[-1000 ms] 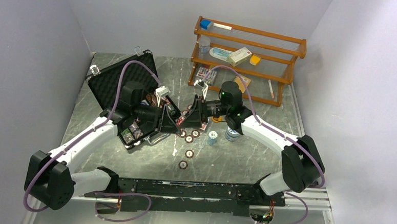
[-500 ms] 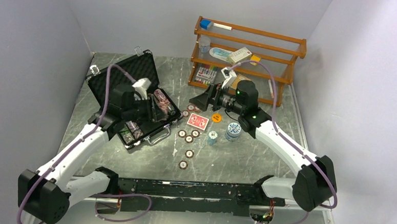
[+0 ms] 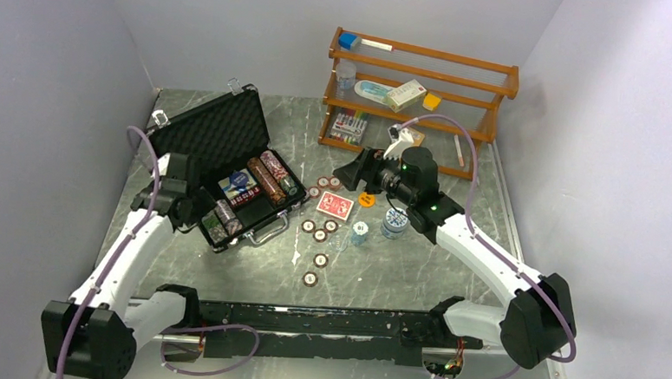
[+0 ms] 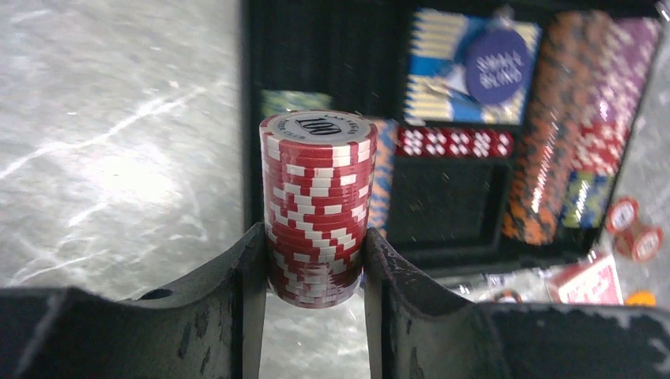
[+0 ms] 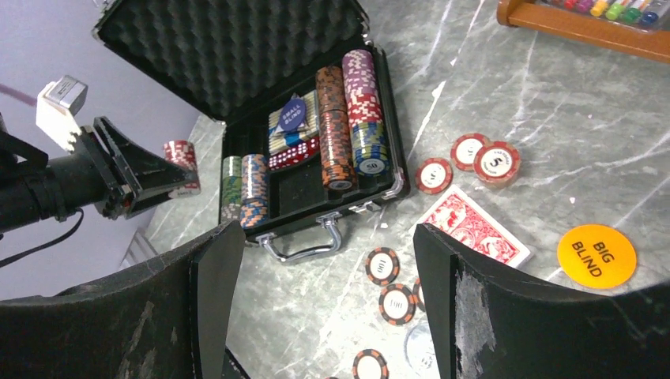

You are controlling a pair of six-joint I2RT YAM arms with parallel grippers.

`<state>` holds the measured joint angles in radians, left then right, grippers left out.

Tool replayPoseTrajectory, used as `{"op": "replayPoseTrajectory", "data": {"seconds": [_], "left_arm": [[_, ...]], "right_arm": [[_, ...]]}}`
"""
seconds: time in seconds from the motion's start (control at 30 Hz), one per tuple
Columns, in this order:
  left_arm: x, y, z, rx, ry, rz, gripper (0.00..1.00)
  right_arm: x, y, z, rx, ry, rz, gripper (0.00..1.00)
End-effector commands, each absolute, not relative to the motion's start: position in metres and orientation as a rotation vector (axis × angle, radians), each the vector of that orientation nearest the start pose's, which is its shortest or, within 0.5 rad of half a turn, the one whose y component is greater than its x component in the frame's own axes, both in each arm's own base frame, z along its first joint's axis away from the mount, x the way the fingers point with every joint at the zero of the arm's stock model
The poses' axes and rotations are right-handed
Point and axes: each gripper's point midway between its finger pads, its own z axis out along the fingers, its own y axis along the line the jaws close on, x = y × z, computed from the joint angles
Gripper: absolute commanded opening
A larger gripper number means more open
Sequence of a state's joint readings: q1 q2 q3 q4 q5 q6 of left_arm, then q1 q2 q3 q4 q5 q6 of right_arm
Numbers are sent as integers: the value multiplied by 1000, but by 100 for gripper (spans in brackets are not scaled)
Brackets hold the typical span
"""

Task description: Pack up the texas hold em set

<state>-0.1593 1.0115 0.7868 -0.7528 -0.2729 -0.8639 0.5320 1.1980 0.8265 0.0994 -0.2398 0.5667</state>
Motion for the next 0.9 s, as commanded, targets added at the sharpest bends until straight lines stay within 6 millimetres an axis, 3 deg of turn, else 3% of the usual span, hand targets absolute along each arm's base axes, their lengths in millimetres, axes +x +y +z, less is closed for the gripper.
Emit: {"op": "replayPoseTrajectory", "data": {"seconds": [0.0, 0.17, 0.53, 0.87], "left_arm": [[256, 10, 116, -1062, 2224, 12, 7], [271, 28, 115, -1087, 2196, 53, 7], [309, 41, 106, -1062, 2158, 58, 7], [320, 49, 103, -1016, 2162, 107, 7]], "right_arm": [[308, 248, 229, -130, 1942, 934, 83], [303, 248, 223, -130, 1949, 951, 83], [294, 248, 214, -152, 1974, 969, 83], [293, 246, 213, -157, 1971, 957, 83]]}}
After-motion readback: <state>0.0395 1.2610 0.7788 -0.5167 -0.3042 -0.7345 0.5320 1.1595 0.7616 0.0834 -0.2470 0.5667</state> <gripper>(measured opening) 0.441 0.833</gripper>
